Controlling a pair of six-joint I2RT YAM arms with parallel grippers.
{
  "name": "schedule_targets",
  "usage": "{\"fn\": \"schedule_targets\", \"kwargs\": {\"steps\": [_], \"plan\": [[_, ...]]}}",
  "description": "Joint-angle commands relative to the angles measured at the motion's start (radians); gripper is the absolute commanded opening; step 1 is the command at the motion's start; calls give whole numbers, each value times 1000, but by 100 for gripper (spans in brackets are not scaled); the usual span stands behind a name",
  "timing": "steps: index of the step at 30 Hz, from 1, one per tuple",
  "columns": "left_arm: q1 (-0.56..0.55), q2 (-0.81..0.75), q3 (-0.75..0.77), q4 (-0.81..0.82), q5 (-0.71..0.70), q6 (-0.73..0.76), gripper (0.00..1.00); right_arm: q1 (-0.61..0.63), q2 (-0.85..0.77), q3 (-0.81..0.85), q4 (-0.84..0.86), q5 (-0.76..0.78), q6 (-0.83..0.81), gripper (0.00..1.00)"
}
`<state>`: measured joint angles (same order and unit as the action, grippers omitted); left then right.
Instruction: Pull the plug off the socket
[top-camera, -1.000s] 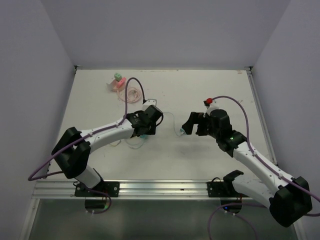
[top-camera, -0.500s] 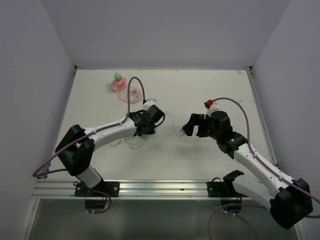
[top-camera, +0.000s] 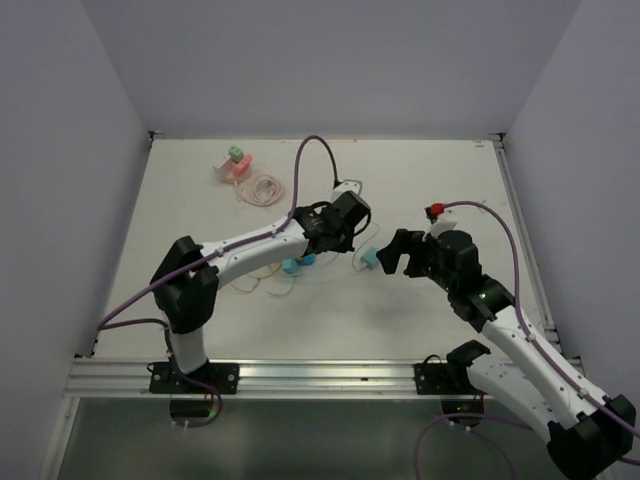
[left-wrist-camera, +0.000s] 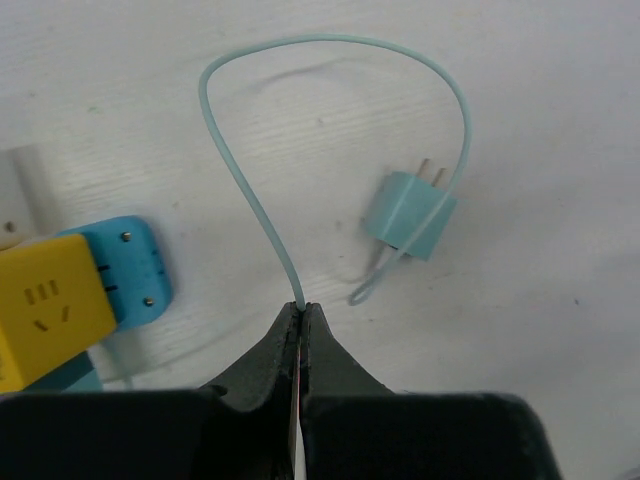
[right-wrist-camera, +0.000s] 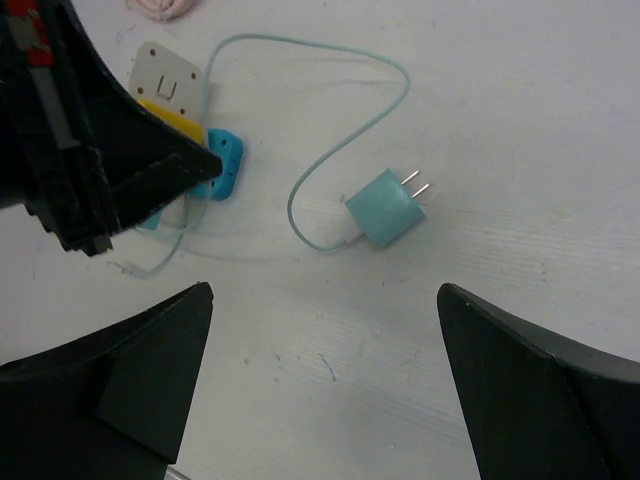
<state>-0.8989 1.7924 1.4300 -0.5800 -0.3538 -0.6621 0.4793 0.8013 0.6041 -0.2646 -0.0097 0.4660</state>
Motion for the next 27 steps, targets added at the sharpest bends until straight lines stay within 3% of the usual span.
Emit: {"fn": "schedule_targets", "kwargs": {"steps": [1,5,13,16,19,22,23,25,27], "plan": [[-67,67,127,23,97,30,0,4,-79,42,-39,112,-20,99],[-118,130,213,32,167,29,0,4,-175,37,-71,212,0,99],[-173,118,201,167,346,67,5,4,-388,-6,-111,450,49,99],[-189,102,191,197,389,99,15,4,-406,-9,-117,467,62,99],[-187,84,169,177,359,99,34,4,-387,-1,-122,452,63,99],[-183,39,123,158,283,93,58,4,-367,6,-120,433,60,99],[-175,27,109,152,270,90,71,4,-360,8,-120,427,60,99],[-160,-16,69,137,239,78,84,4,-355,6,-111,424,60,99],[-126,-43,43,117,214,65,87,2,-355,2,-99,424,60,99]]}}
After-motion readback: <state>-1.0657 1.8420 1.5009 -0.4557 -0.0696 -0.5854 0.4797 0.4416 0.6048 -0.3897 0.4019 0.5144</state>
